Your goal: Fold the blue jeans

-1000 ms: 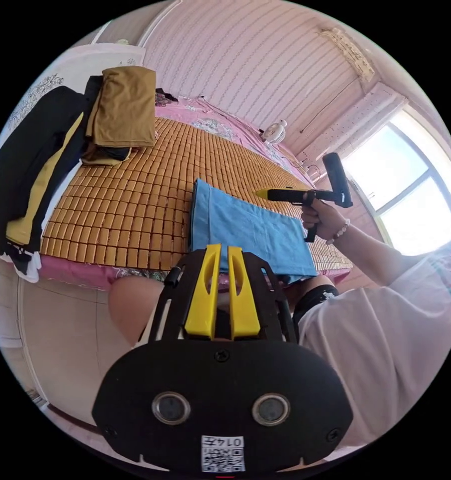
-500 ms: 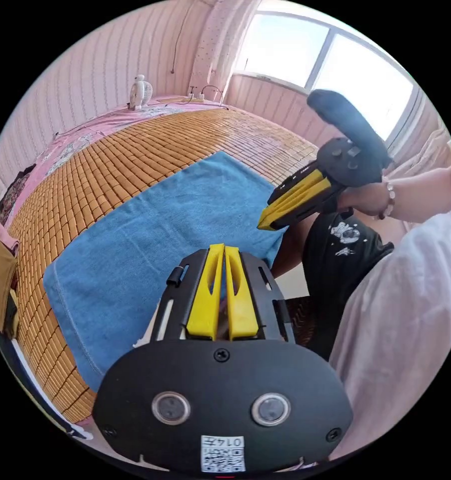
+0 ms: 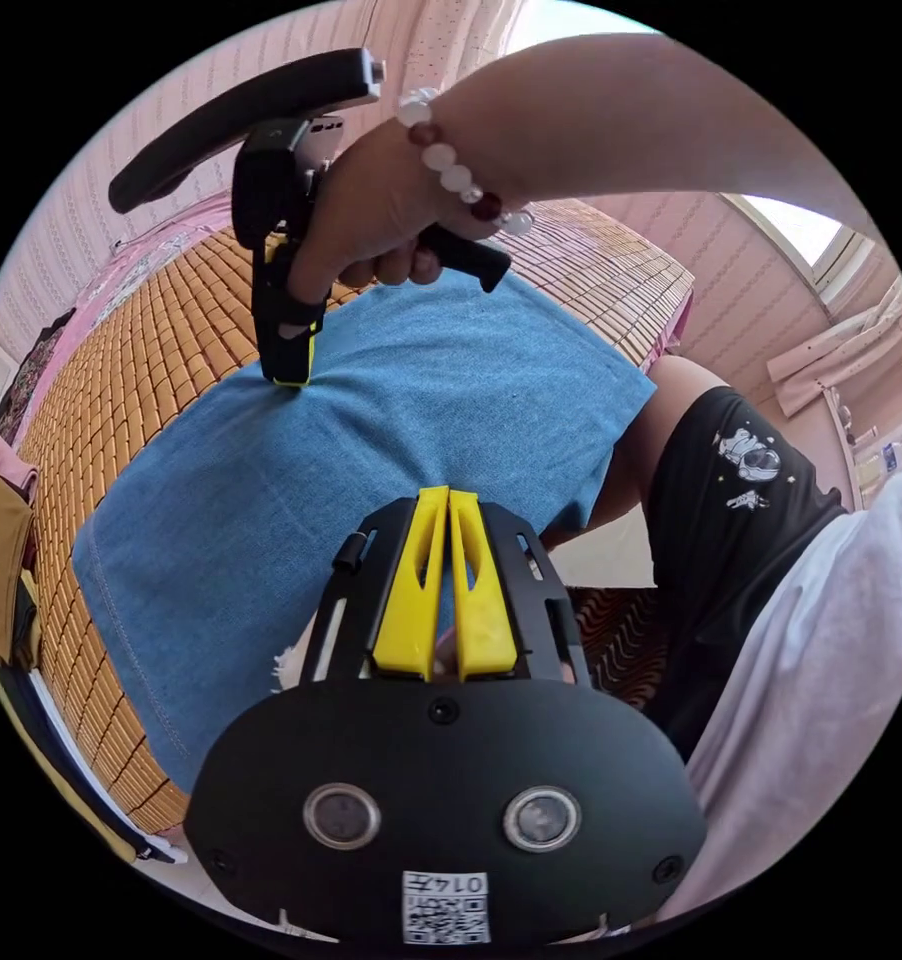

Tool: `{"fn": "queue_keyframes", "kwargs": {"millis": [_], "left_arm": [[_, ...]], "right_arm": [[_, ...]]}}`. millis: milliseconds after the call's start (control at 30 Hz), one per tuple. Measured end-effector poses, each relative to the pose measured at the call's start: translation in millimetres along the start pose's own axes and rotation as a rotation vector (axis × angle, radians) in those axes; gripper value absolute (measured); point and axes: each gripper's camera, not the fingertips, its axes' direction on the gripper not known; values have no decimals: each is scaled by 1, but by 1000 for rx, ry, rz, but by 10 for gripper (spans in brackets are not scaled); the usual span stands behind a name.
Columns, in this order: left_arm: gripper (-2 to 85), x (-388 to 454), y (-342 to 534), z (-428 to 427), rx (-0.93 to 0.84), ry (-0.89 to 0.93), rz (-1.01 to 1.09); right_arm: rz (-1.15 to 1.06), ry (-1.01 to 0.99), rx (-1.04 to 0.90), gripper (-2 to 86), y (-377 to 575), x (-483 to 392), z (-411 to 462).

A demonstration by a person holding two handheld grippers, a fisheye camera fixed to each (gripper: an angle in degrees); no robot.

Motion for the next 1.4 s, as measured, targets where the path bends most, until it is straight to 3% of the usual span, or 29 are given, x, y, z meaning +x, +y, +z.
{"fn": "queue_keyframes", "kwargs": {"millis": [200,367,533,600,767,967,1033,1100,1267,1400], "left_arm": [[-10,5,-3,-1,-2,10,-29],[-10,20,6,-7,-30,17,-28],[-10,28,11,-33,109,89,-12],[-10,31,10,-40,158,131,6],[-8,43,-1,-53,283,163,46],[49,62,-22,-52,284,179,128],[88,69,-29,-49,263,201,153],[112,75,-35,-46,233,212,171],[185,101,-58,-44,197,179,274],[162,112,-79,-38,173,112,291]], "right_arm": [[-6,1,-75,-9,-10,14,-23],[28,-56,-20,-4,7,40,-54],[282,-226,368,31,121,118,-133],[348,-257,436,62,181,141,-153],[591,-295,311,118,328,183,-155],[770,-580,191,104,421,207,-135],[778,-799,275,60,439,217,-139],[778,-861,357,41,453,222,-157],[712,-894,595,26,480,220,-247],[672,-939,677,26,478,207,-301]]}}
